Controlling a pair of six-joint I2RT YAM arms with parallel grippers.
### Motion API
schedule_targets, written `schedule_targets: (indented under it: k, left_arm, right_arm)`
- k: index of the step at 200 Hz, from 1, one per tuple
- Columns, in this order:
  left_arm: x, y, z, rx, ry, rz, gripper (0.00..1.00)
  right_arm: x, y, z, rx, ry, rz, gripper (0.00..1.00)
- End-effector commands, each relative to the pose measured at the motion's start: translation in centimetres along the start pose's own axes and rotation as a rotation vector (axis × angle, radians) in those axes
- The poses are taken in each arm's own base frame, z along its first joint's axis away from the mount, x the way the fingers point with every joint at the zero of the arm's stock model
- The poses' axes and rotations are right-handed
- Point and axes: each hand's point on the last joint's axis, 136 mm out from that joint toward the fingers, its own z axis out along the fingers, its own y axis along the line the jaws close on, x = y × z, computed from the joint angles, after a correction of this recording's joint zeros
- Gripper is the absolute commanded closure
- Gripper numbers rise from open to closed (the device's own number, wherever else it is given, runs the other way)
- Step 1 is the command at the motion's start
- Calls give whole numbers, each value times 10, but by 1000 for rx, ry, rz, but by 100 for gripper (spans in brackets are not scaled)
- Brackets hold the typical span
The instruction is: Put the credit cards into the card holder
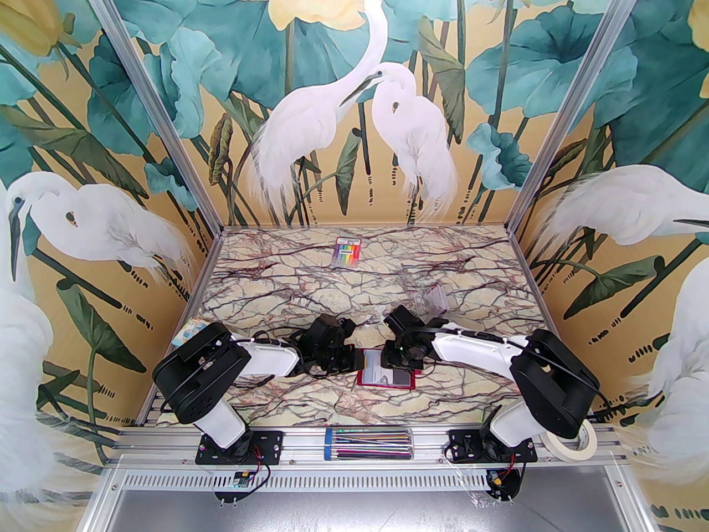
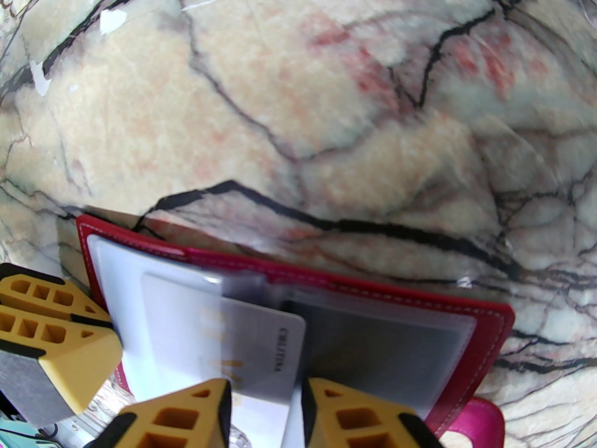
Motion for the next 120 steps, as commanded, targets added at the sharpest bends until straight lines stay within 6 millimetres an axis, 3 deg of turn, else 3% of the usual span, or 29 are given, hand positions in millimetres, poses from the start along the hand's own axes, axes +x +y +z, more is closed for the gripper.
schedule_targets:
  k: [1,120]
  left_arm:
    - [10,21,6,-71,31,-15,86]
    - [10,21,6,-72,33,-15,86]
  right_arm:
    - [-3,11,1,-25,-1,-7,70]
    - [-2,29,3,-40,8,-38,72]
